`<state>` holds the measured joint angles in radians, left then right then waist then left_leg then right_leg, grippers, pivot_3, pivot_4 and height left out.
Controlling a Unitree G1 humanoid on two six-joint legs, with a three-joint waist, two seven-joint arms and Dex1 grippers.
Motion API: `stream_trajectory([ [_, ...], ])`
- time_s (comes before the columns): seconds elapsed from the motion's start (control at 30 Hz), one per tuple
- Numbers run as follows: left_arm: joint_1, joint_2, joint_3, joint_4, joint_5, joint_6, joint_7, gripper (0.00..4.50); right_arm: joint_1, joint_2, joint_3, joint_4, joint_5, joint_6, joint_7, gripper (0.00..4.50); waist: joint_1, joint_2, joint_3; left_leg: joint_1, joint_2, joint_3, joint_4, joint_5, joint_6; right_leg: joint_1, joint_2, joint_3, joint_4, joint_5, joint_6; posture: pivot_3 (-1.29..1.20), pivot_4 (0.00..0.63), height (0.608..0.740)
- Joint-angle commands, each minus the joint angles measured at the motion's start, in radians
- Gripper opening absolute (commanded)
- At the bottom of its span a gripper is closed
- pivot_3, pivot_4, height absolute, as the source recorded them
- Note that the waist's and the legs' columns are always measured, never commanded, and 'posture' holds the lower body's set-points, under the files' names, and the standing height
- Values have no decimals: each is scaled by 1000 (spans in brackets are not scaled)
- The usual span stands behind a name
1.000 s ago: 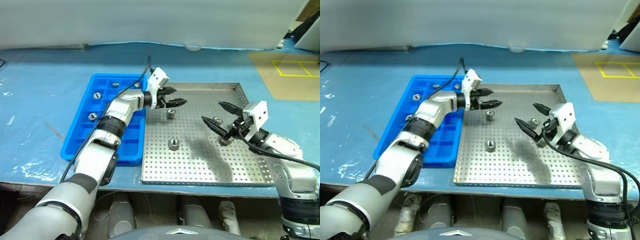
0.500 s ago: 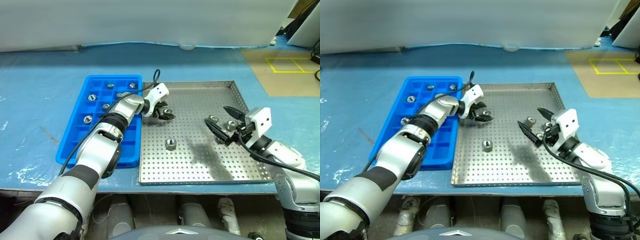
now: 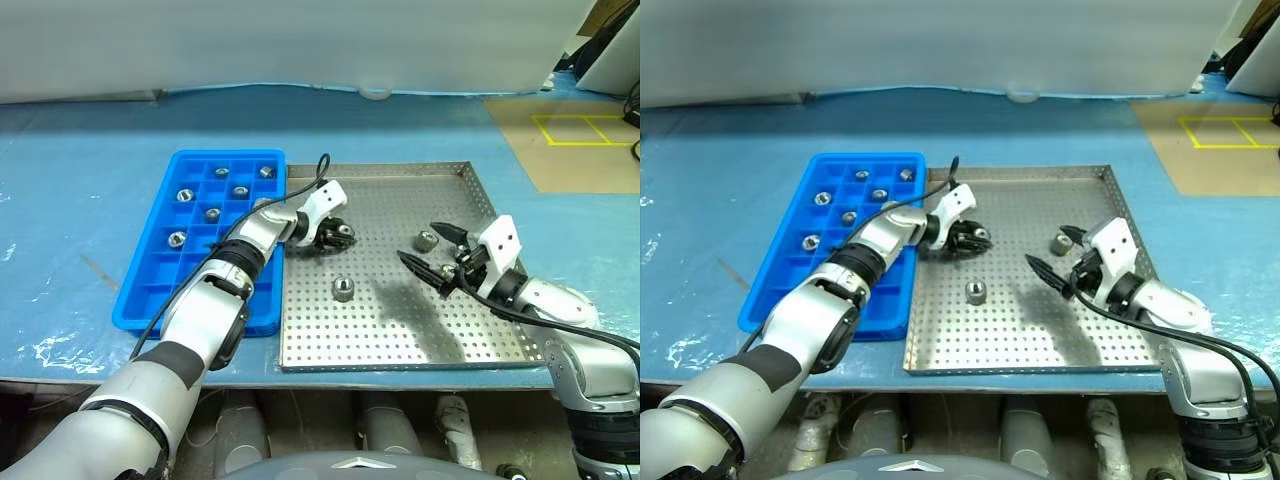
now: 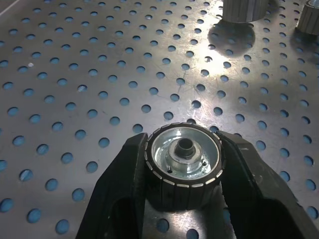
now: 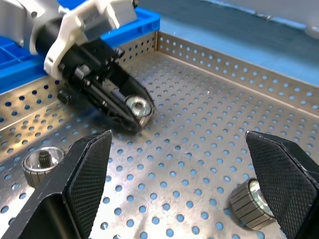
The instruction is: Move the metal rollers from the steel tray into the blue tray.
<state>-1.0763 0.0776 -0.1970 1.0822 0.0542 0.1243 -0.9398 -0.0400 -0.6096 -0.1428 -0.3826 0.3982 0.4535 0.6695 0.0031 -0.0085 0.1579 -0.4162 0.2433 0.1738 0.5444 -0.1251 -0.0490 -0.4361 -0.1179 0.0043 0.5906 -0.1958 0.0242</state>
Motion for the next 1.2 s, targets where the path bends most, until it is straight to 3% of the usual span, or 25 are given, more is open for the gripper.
stream_trajectory([
  [0.03,-2,17,84,-88,-63,14,62,1689,-34,-17,5,5,5,2,21,4500,1,0,0,0,0,0,0,0,0,0,0,0,0,0,0,-312,150,740],
  [0.27,85,66,209,-329,-111,63,284,1689,-144,8,37,83,20,-37,75,4500,12,0,0,0,0,0,0,0,0,0,0,0,0,0,0,-219,150,740],
  [0.67,603,82,355,-1166,-154,378,664,1689,-523,132,215,406,12,-145,339,4500,51,0,0,-2,3,0,0,0,0,-1,0,-5,1,0,0,79,150,740],
  [0.93,853,83,405,-1542,-135,515,818,1689,-695,263,320,691,-43,-276,512,4500,115,-1,0,-5,5,-2,1,0,0,-1,0,-9,1,0,-1,307,150,740],
  [1.2,1129,66,396,-1817,-128,614,883,1689,-788,354,325,890,-75,-369,598,4500,170,-1,0,-8,6,-6,1,1,-1,-1,1,-13,0,0,-1,425,150,740],
])
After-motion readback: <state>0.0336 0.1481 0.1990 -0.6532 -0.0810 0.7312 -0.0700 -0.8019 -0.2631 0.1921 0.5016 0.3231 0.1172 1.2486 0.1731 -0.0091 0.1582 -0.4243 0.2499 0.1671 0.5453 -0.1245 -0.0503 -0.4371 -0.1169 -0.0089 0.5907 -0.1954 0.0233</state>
